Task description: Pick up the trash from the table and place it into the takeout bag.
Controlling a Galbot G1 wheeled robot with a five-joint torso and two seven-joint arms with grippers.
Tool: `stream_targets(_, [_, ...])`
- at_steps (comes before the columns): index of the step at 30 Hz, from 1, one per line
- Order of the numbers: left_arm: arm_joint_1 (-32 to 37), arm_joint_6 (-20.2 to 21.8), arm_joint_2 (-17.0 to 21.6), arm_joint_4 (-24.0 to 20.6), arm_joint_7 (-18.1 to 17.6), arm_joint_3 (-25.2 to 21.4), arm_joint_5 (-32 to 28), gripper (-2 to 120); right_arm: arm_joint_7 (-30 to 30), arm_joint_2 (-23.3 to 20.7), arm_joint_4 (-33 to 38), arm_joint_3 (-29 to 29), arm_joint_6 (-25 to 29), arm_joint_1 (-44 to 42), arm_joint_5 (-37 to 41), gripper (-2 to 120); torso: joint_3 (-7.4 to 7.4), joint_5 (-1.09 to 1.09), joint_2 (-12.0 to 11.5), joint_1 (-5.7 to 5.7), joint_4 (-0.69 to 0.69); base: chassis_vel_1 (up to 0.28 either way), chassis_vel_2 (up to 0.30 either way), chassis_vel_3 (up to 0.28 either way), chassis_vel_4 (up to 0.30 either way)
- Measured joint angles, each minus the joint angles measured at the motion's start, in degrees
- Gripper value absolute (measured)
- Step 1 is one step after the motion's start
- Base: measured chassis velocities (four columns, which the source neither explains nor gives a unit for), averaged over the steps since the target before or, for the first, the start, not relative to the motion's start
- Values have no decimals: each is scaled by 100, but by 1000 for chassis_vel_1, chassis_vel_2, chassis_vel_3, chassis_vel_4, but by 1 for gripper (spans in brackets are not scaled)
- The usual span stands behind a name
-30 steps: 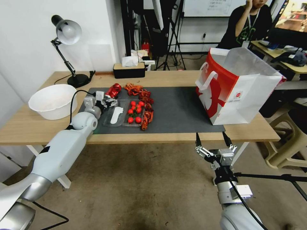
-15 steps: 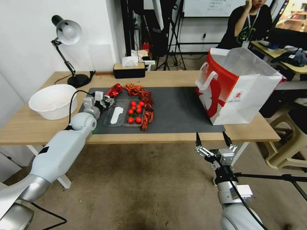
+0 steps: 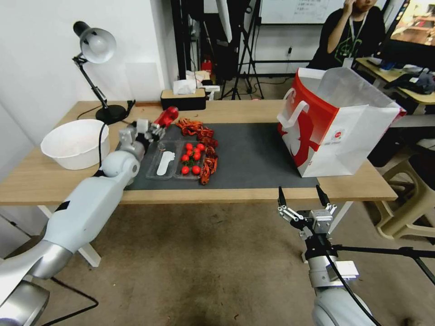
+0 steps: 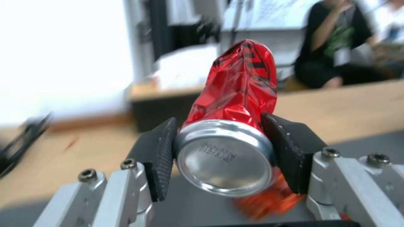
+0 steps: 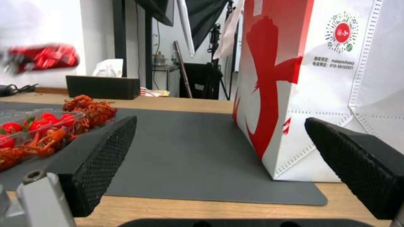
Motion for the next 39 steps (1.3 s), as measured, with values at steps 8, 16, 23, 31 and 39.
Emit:
stream_targets(8, [-734, -156, -84, -905, 147, 915, -817, 50, 4, -3, 20, 39, -9, -22, 2, 100, 0, -1, 0, 0, 0, 0, 0, 0, 0])
stream_targets(16, [-1452, -420, -409, -1108, 467, 1705, -1354, 50, 5, -13, 50, 97, -13, -40, 8, 100, 0, 1, 0, 0, -1, 0, 0, 0, 0])
stream_targets(23, [-2163, -527, -967, -873, 660, 2390, -1598, 50, 9, -28, 75, 172, -16, -80, 21, 100, 0, 0, 0, 0, 0, 0, 0, 0, 0])
stream_targets(31, [-2740, -650, -1937, 19, 836, 2898, -1679, 50, 11, -13, 94, 208, -15, -120, 23, 100, 0, 1, 0, 0, 0, 0, 0, 0, 0])
stream_targets(39, [-2962, -691, -2727, 744, 986, 3178, -1685, 50, 14, -10, 98, 233, -2, -131, 26, 100, 0, -1, 0, 0, 1, 0, 0, 0, 0])
